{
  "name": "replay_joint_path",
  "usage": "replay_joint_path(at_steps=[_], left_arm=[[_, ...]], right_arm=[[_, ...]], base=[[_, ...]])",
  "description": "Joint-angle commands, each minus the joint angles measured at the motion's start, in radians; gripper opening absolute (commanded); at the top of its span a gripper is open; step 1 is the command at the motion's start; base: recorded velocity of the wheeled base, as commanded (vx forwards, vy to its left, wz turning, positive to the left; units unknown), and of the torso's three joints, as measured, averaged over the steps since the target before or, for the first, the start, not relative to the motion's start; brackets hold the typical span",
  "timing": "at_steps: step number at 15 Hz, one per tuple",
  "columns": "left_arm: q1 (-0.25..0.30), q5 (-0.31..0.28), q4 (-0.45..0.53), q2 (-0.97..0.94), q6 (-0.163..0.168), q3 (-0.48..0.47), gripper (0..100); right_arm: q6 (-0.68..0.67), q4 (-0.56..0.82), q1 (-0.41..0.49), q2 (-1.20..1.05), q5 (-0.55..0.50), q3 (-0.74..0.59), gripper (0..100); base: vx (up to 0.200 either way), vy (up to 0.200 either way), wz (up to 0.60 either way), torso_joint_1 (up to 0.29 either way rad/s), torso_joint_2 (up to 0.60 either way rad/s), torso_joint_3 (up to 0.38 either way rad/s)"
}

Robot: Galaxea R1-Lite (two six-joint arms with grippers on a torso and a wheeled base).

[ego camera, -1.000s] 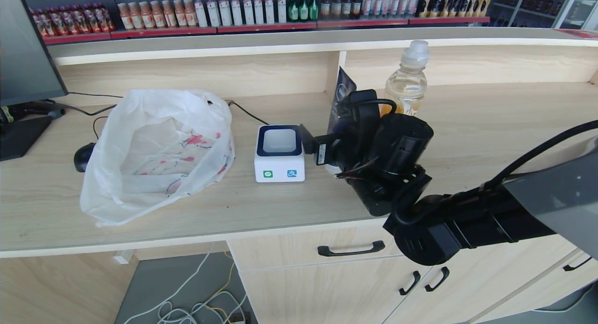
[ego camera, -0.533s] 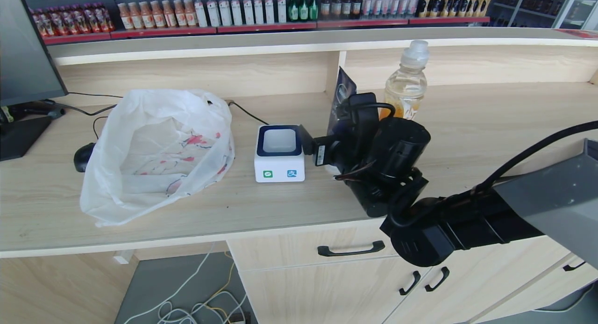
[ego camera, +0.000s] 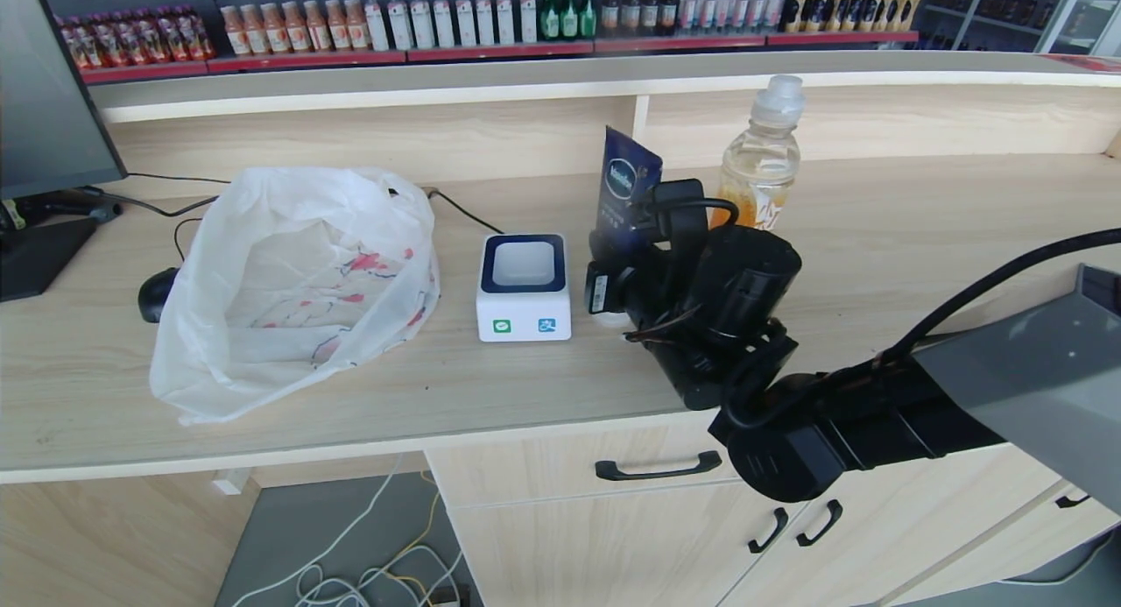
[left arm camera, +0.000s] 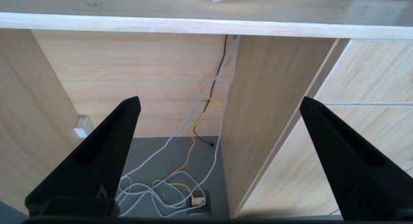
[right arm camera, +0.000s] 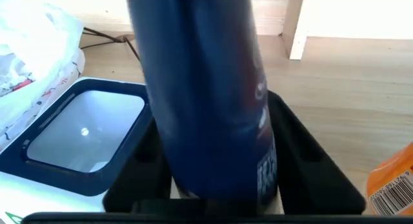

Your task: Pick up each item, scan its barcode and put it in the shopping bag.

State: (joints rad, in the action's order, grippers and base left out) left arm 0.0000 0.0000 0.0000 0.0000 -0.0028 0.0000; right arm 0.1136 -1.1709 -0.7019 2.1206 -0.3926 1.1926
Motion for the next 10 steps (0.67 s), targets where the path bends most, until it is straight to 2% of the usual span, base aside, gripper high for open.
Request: replay_joint_path(at_steps=[1,10], left_arm=[[0.0,0.0,0.0,0.0,0.0,0.0,100],[0.0,0.0,0.0,0.0,0.0,0.0,100]], right_arm=[[0.001,-0.003,-0.001,-0.001,0.0,0.001,0],[0.001,-0.039,-0.001,-0.007,0.001,-0.001,0]], base=[[0.0,0.0,0.0,0.0,0.0,0.0],[0.0,0.0,0.0,0.0,0.0,0.0]])
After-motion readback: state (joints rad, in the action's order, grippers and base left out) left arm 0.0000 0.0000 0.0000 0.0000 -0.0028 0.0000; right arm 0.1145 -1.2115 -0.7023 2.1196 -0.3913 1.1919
